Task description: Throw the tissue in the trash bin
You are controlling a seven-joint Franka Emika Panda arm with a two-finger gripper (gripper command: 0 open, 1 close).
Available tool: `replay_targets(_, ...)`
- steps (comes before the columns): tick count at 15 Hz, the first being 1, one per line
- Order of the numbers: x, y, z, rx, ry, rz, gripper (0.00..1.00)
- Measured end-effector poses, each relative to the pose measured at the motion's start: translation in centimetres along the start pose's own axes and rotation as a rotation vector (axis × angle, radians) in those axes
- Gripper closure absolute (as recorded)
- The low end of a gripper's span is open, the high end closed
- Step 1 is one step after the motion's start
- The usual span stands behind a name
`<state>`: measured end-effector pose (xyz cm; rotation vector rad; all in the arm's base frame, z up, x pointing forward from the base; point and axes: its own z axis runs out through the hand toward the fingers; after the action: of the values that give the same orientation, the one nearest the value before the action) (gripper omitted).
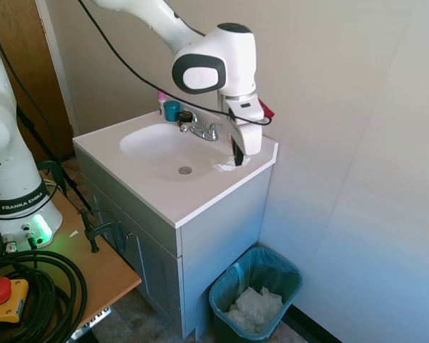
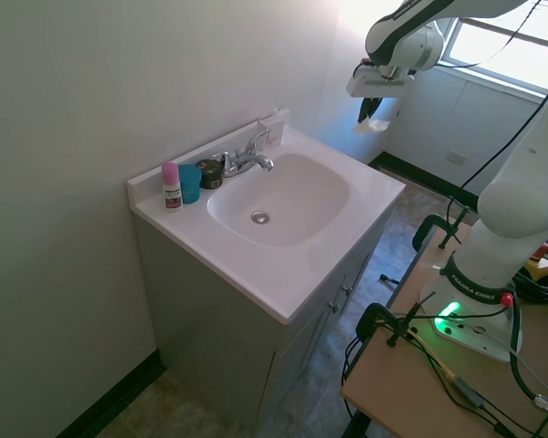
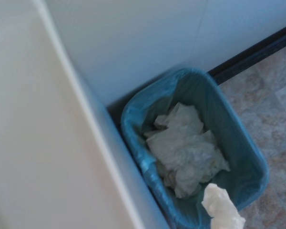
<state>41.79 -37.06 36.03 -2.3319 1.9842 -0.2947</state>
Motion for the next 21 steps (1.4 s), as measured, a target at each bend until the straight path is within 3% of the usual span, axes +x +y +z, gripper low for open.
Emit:
replay_targets(2, 2.2, -1.1, 1.5, -0.002, 0.001, 0.042, 1.0)
replay_targets(5, 3.2, -2.3, 8.4, -0.076, -0.031, 0.057, 1.0)
replay_targets(6, 3.4, -2.6, 10.2, -0.099, -0.036, 0.056, 0.0)
replay_targets(11, 3.3, -3.0, 12.7, -0.122, -0.051, 0.054, 0.0)
replay_targets(21, 4.6, -3.0, 11.2, -0.102, -0.03, 0.056, 0.0)
